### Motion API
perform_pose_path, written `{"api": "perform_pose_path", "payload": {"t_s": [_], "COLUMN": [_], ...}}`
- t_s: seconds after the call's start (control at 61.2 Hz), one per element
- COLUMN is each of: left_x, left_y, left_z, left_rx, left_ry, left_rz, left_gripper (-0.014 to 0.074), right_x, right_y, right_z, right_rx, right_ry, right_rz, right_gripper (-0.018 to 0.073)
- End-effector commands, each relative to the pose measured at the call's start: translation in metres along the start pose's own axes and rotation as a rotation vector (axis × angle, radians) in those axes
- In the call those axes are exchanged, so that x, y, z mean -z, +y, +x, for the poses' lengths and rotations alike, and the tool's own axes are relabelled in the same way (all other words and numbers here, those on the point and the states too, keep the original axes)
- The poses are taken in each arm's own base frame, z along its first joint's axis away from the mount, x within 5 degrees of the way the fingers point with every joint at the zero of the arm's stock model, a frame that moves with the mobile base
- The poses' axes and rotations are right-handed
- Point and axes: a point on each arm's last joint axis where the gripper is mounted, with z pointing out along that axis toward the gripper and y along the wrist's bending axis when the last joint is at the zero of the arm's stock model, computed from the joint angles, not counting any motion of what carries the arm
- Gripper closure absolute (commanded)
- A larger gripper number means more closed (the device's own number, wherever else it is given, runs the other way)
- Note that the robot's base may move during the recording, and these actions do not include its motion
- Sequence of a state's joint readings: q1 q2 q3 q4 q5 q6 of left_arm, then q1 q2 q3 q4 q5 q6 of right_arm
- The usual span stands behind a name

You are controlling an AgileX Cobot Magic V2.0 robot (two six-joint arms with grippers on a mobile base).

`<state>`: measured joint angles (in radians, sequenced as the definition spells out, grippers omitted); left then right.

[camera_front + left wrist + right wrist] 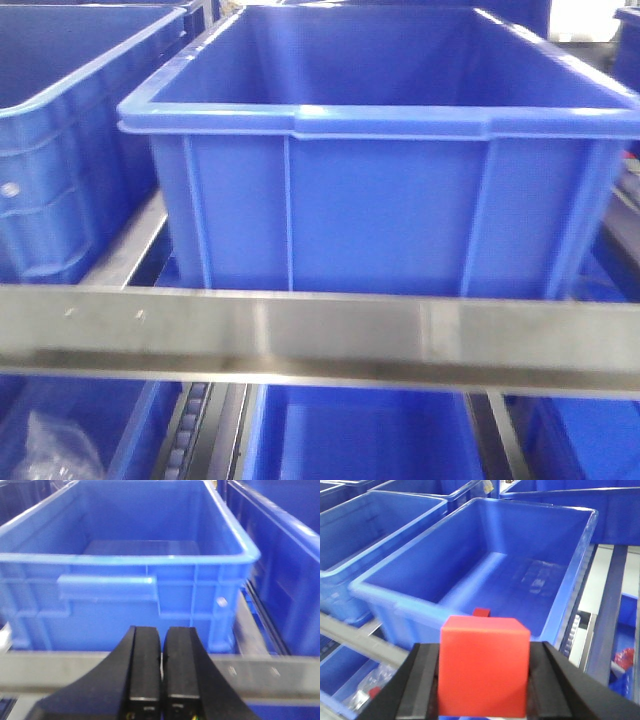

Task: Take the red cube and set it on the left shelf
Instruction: 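Align the base in front of the empty blue bin on the shelf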

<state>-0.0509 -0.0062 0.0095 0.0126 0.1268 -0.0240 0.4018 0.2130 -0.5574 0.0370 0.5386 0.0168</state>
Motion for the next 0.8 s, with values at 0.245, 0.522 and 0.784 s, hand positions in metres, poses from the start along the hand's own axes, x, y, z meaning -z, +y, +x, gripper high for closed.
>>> {"api": "perform_pose_path", "payload": {"t_s": [0.245, 0.522, 0.784], "left_x": [0.0003, 0.0003, 0.0003], "left_y": [-0.0001, -0.0001, -0.0001], "left_z": [-0.0011, -0.0011, -0.0011], "left_rx": [0.007, 0.007, 0.007], "left_ry": [-0.081, -0.081, -0.081], "left_rz": [0.002, 0.002, 0.002], "left_gripper": [0.0495, 0.0495, 0.0495], "right_x": [0.0019, 0.0019, 0.0019], "right_y": [0.0003, 0.0003, 0.0003], "right_z": [-0.0155, -0.0155, -0.0155], "right_rx": [0.008, 0.008, 0.008], "right_ry": [-0.103, -0.103, -0.103], "right_rz": [0.004, 0.004, 0.004], "right_gripper": [0.045, 0.045, 0.045]}}
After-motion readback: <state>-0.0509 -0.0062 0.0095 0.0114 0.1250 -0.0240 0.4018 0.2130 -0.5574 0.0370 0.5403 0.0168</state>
